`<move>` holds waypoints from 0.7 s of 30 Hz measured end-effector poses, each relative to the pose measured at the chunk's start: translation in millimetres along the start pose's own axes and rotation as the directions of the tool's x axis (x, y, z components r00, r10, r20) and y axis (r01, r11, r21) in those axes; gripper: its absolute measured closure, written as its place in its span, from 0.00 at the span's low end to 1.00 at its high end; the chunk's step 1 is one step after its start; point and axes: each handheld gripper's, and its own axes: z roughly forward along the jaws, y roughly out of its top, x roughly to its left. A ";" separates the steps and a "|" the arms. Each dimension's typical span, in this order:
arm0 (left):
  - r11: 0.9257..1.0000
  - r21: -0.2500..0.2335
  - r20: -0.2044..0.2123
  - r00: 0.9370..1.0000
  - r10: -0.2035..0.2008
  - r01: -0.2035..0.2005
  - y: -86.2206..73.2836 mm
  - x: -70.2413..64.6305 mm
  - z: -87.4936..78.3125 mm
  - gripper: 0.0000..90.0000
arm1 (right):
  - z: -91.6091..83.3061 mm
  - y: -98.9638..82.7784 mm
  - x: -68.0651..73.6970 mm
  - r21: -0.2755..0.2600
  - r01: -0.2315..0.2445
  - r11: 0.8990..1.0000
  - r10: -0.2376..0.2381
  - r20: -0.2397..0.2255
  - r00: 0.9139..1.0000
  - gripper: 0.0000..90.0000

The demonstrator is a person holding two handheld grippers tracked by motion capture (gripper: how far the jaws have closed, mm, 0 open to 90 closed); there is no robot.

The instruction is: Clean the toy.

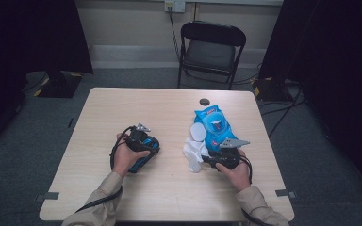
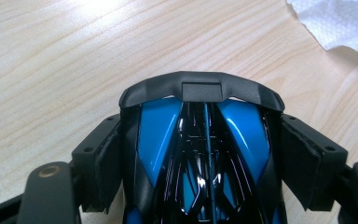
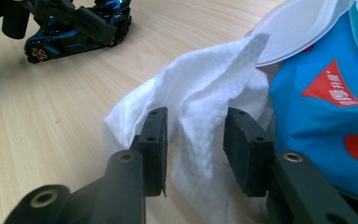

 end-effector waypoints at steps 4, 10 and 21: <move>1.000 -0.005 0.002 1.000 0.003 -0.003 0.8 -0.1 -2.3 0.26 | -0.1 0.0 0.1 -0.001 0.001 1.000 -0.001 0.004 1.000 0.64; 1.000 -0.020 -0.007 1.000 -0.006 0.006 2.8 0.1 -8.6 0.23 | -0.3 1.0 3.0 0.014 0.013 1.000 -0.013 0.012 1.000 0.59; 0.999 -0.054 -0.004 1.000 -0.007 0.006 1.2 -1.6 -26.9 0.21 | -10.1 4.2 10.3 0.052 0.070 0.996 -0.072 0.043 0.996 0.50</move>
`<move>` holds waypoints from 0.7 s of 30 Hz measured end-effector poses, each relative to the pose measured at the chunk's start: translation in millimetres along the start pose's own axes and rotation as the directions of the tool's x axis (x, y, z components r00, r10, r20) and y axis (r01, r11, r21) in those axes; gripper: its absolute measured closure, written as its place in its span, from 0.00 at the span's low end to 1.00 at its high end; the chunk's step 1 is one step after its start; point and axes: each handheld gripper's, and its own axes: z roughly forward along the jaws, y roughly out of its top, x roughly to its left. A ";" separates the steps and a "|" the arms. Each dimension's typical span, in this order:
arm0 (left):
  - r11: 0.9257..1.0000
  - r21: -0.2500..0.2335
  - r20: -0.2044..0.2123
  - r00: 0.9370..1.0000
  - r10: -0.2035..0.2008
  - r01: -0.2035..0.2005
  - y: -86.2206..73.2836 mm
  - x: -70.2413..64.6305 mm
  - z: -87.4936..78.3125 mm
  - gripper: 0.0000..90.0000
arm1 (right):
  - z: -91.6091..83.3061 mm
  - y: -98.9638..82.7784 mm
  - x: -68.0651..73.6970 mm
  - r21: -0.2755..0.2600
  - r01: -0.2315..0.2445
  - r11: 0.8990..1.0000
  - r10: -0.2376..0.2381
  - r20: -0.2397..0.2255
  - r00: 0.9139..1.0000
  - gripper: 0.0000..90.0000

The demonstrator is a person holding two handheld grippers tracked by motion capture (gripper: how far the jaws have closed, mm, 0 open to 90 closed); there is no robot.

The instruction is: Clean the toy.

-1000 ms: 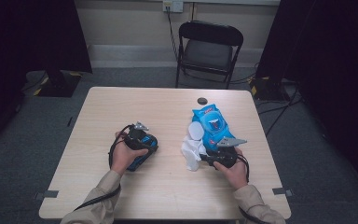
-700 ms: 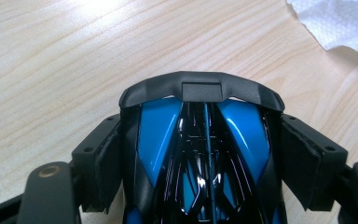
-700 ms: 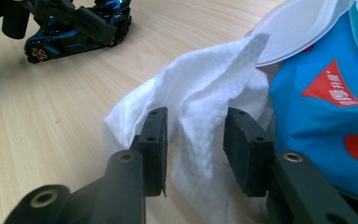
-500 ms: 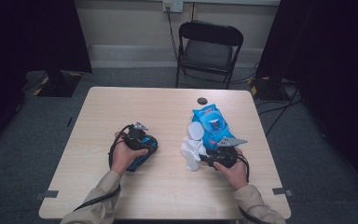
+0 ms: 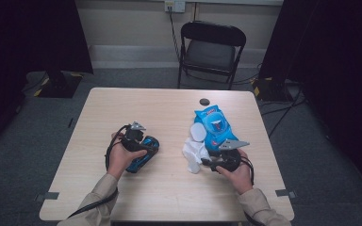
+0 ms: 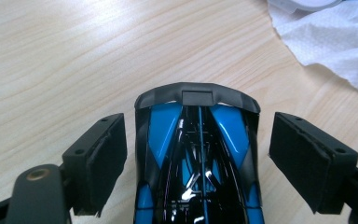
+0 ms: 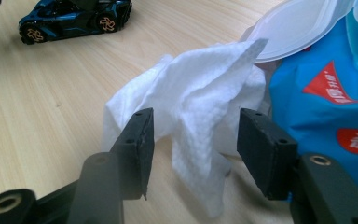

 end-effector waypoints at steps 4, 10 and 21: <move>1.000 -0.009 0.008 1.000 -0.002 0.002 -0.5 -1.4 -6.5 0.20 | -7.6 0.6 -0.1 0.005 -0.002 1.000 0.002 0.009 1.000 0.49; 0.999 -0.032 0.029 1.000 0.003 -0.002 -4.1 -6.6 -15.0 0.19 | -17.4 -1.5 -0.2 0.016 -0.001 1.000 0.001 0.014 1.000 0.45; 0.998 -0.053 0.060 0.998 0.025 -0.022 -13.5 -14.1 -32.1 0.18 | -31.2 -7.9 0.6 0.014 -0.003 1.000 0.003 0.022 1.000 0.34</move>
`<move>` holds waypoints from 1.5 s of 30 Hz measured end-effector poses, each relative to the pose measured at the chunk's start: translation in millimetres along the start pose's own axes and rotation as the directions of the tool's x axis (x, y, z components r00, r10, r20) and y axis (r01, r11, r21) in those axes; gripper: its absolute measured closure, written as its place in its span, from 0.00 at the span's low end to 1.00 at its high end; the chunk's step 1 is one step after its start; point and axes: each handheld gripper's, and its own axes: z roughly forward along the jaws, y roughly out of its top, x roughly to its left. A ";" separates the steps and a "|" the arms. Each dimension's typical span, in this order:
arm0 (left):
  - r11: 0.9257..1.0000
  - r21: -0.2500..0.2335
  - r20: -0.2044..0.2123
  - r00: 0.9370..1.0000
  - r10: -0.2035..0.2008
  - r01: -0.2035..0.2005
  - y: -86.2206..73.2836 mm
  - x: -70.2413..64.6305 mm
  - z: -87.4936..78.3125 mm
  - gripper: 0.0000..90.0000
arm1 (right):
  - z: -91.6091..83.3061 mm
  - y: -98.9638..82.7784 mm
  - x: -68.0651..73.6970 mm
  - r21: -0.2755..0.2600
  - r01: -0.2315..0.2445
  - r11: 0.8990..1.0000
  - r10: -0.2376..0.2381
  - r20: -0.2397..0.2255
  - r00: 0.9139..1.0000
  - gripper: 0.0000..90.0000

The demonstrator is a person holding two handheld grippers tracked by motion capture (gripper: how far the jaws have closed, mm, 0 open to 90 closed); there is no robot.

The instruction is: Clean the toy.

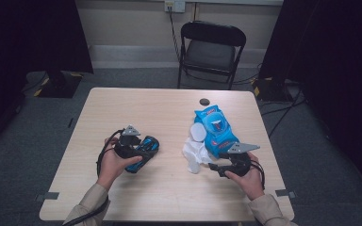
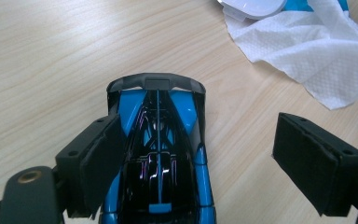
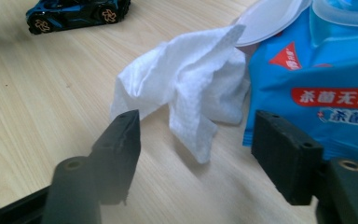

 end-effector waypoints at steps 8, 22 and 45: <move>1.000 -0.009 0.016 1.000 0.024 -0.023 -8.2 -3.8 -9.9 0.18 | -6.3 -6.4 -2.6 0.026 -0.005 1.000 0.004 0.022 1.000 0.26; 0.999 -0.018 0.014 1.000 0.028 -0.028 -25.9 1.2 -30.0 0.18 | -18.9 -15.0 -9.5 0.018 -0.019 1.000 0.018 0.038 0.999 0.17; 1.000 -0.013 -0.007 1.000 -0.006 0.006 -73.0 18.4 -59.6 0.18 | -36.1 -36.1 -21.7 0.067 -0.015 0.998 0.009 0.090 0.996 0.17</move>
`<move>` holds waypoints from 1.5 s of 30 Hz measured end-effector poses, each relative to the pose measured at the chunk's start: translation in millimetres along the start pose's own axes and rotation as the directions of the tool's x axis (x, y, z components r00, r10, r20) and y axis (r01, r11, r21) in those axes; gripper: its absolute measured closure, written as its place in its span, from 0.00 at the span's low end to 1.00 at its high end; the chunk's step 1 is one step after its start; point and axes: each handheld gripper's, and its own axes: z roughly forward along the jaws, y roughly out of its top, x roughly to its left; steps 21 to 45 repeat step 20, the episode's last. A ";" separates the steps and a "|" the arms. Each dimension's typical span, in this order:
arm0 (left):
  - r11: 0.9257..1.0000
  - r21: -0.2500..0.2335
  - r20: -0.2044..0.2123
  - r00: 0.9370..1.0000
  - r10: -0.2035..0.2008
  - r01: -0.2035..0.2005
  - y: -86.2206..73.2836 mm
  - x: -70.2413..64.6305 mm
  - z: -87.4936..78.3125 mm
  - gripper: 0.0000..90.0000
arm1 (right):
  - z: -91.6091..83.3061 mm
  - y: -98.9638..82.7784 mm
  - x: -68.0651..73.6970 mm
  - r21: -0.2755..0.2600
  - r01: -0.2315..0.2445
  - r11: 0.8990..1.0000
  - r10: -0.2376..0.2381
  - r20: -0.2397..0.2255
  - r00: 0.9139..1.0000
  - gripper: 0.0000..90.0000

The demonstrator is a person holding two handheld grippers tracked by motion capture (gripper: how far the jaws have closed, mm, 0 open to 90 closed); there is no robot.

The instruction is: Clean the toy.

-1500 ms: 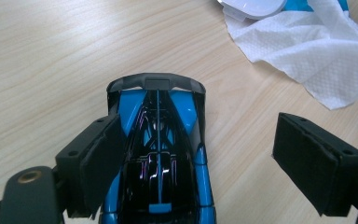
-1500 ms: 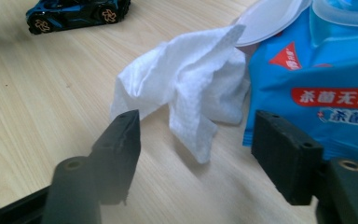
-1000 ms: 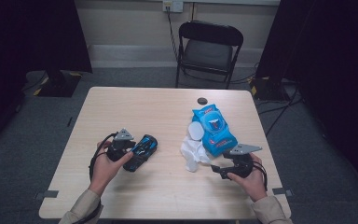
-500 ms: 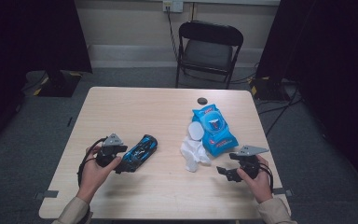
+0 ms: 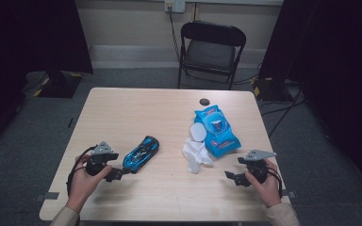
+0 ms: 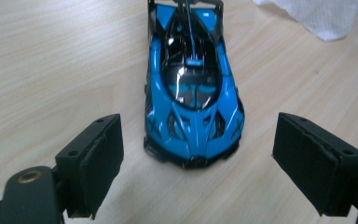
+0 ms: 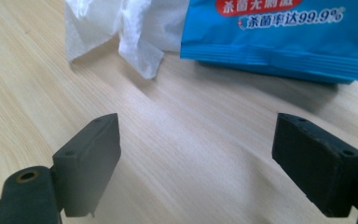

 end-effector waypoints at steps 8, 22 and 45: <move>0.999 0.037 -0.002 1.000 0.019 -0.019 -18.5 2.5 -5.4 0.18 | -0.3 -7.3 -0.4 0.019 0.014 1.000 -0.015 0.014 1.000 0.17; 0.996 0.067 -0.006 0.998 0.060 -0.059 -31.8 3.0 -0.9 0.18 | 3.3 -16.0 0.4 0.061 0.044 0.997 -0.046 0.032 0.998 0.17; 0.996 0.067 -0.006 0.998 0.060 -0.059 -31.8 3.0 -0.9 0.18 | 3.3 -16.0 0.4 0.061 0.044 0.997 -0.046 0.032 0.998 0.17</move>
